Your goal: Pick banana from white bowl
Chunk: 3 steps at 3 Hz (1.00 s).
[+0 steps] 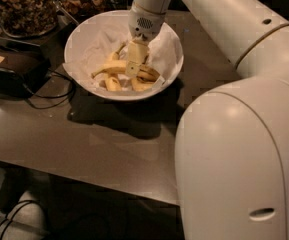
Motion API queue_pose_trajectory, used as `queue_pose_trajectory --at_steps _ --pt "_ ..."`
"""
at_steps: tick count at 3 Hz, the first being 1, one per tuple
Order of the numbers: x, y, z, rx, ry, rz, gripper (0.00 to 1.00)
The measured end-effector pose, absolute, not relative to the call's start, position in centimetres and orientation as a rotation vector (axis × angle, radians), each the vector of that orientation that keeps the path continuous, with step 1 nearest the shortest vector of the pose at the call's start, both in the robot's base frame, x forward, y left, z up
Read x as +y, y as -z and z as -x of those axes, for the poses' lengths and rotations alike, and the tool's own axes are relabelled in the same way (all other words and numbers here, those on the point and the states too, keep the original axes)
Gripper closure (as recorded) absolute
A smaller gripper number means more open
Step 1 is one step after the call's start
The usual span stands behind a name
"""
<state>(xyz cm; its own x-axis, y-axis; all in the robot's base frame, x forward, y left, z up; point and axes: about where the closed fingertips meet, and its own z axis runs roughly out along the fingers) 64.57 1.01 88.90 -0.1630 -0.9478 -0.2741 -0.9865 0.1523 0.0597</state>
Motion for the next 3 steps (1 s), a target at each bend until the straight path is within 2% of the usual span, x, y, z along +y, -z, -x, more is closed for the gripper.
queue_pose_trajectory --at_steps 1,2,3 --pt "1.15 -88.2 -64.8 2.258 -0.347 1.915 0.36" --pt "1.16 -87.69 -64.89 2.266 -0.32 1.925 0.55" --pt "1.08 -87.47 -64.86 2.274 -0.301 1.928 0.78"
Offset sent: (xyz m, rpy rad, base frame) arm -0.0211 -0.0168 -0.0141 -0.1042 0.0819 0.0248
